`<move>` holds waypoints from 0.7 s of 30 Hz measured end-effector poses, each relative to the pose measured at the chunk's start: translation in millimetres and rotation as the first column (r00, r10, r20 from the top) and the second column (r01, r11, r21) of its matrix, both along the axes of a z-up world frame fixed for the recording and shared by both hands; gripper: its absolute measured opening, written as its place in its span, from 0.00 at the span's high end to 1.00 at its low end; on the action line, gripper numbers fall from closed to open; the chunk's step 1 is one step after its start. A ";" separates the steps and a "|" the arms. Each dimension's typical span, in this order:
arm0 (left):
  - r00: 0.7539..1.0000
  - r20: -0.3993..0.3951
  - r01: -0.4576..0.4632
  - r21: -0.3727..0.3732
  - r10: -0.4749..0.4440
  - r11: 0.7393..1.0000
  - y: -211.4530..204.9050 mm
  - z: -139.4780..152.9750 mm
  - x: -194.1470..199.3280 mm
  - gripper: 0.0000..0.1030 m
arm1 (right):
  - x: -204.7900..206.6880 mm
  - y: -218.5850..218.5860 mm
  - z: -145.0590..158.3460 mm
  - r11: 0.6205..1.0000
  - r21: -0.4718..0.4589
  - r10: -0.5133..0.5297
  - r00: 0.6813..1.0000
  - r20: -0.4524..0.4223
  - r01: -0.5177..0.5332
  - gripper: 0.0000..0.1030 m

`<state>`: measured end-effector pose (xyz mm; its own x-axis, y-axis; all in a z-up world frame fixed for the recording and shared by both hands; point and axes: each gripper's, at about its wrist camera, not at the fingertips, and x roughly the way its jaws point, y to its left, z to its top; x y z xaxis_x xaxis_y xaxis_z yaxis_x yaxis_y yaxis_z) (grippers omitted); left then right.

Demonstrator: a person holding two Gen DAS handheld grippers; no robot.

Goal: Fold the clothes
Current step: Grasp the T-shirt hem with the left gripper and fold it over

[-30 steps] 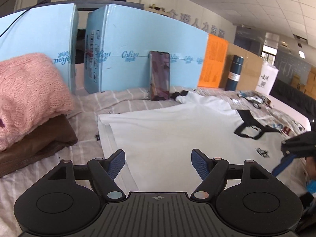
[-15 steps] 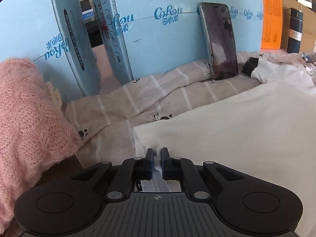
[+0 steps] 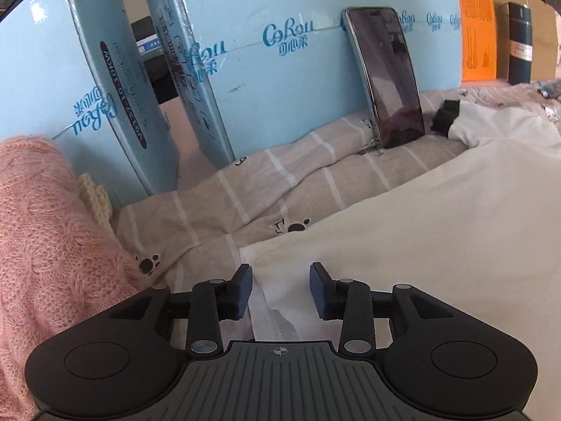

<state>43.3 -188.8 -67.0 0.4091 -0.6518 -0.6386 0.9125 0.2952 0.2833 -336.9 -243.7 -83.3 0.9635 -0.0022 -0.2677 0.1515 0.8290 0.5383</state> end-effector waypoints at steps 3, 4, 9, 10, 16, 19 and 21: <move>0.994 0.100 -0.047 0.002 0.047 0.999 0.8 -0.5 -2.2 0.62 | 0.5 -2.0 -1.8 1.000 0.004 -0.020 1.000 -0.012 0.020 0.09; 0.992 0.114 -0.055 -0.018 0.056 0.998 5.2 3.8 -3.6 0.62 | 0.8 -2.6 -2.3 1.000 0.004 -0.026 1.000 -0.013 0.026 0.08; 0.989 0.146 0.013 -0.178 0.013 0.984 44.9 37.1 -36.7 0.37 | -1.8 -5.0 -2.4 0.998 -0.001 -0.065 0.998 -0.007 0.065 0.08; 0.988 0.152 0.044 -0.214 -0.011 0.976 55.6 44.0 -49.9 0.25 | -2.6 -5.0 -2.3 0.998 -0.002 -0.070 0.998 -0.003 0.070 0.08; 0.970 0.172 0.212 -0.243 -0.172 0.947 118.3 47.3 -130.3 0.17 | -19.2 2.5 8.2 0.987 -0.060 -0.146 0.987 0.064 0.149 0.08; 0.944 0.201 0.304 -0.230 -0.261 0.924 146.2 37.8 -160.6 0.13 | -44.9 17.6 21.4 0.965 -0.143 -0.205 0.971 0.120 0.221 0.08; 0.916 0.200 0.391 -0.244 -0.348 0.888 159.0 33.6 -175.8 0.09 | -67.4 29.3 25.4 0.937 -0.211 -0.260 0.960 0.107 0.277 0.08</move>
<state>-132.6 -29.9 -33.4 0.1791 -0.9137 -0.3649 0.9248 0.0298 0.3793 -404.2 -214.4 -57.9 0.9361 -0.3149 -0.1568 0.3512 0.8626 0.3641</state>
